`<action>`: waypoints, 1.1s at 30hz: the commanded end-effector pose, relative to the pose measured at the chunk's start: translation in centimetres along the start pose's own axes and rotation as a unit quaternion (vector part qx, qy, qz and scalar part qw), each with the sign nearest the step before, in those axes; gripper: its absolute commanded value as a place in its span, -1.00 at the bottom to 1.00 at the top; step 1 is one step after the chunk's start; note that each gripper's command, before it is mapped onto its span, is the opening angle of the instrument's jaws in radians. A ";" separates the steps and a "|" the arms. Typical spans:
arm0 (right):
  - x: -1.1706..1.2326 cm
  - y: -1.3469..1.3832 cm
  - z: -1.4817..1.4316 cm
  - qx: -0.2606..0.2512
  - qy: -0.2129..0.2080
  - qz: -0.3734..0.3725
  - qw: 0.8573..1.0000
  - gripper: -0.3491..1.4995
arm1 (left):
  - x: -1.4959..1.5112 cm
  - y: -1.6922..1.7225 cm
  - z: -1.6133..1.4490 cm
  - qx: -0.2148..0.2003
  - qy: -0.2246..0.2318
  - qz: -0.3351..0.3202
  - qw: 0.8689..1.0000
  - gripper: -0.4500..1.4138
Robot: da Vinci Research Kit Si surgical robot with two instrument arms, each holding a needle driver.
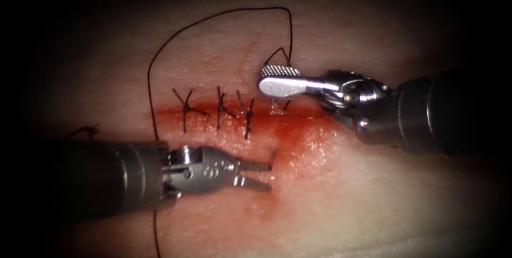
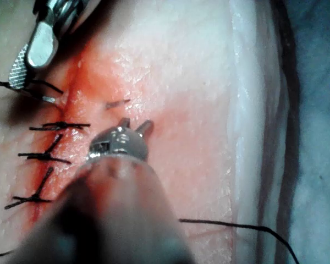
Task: Wound Closure
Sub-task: Grab the needle near the tip with the left hand and pull it through the wound.
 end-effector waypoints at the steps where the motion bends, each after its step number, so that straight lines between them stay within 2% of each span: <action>1: -0.06 0.06 0.06 -0.013 -0.002 -0.024 1.000 0.29 | 0.00 -0.02 0.07 0.000 0.001 0.001 1.000 -0.46; 2: -0.05 0.07 0.06 -0.047 0.001 -0.068 0.997 0.28 | 0.00 -0.01 0.07 0.000 0.001 0.001 1.000 -0.46; 7: -0.05 0.07 0.08 -0.058 -0.004 -0.086 0.995 0.29 | -0.01 0.00 0.06 0.000 0.001 0.001 1.000 -0.46; 9: -0.05 0.08 0.07 -0.076 -0.026 -0.093 0.992 0.29 | -0.03 0.01 0.05 -0.001 0.001 0.002 1.000 -0.46; 14: -0.06 0.05 -0.08 -0.076 -0.024 -0.100 0.992 0.24 | -0.08 0.02 -0.05 0.004 0.000 0.004 1.000 -0.46; 19: 0.00 0.07 -0.39 -0.072 -0.009 -0.102 0.992 0.17 | -0.03 -0.05 -0.13 0.034 0.051 0.045 0.997 -0.30; 20: 0.00 0.07 -0.39 -0.072 -0.009 -0.102 0.992 0.17 | -0.03 -0.05 -0.13 0.034 0.051 0.045 0.997 -0.30; 23: 0.06 0.11 -0.65 -0.078 0.001 -0.102 0.992 0.04 | 0.06 -0.09 -0.09 0.048 0.087 0.081 0.992 -0.30; 26: 0.13 0.17 -0.84 -0.085 0.010 -0.102 0.991 0.00 | 0.12 -0.11 -0.01 0.046 0.125 0.100 0.986 -0.30; 27: 0.14 0.18 -0.87 -0.086 0.013 -0.102 0.991 0.00 | 0.13 -0.11 0.00 0.043 0.131 0.100 0.985 -0.30; 30: 0.20 0.25 -1.03 -0.096 0.027 -0.097 0.990 -0.18 | 0.16 -0.15 0.06 0.046 0.149 0.106 0.982 -0.32; 33: 0.17 0.27 -1.08 -0.101 0.031 -0.097 0.990 -0.21 | 0.14 -0.20 0.09 0.047 0.152 0.106 0.981 -0.28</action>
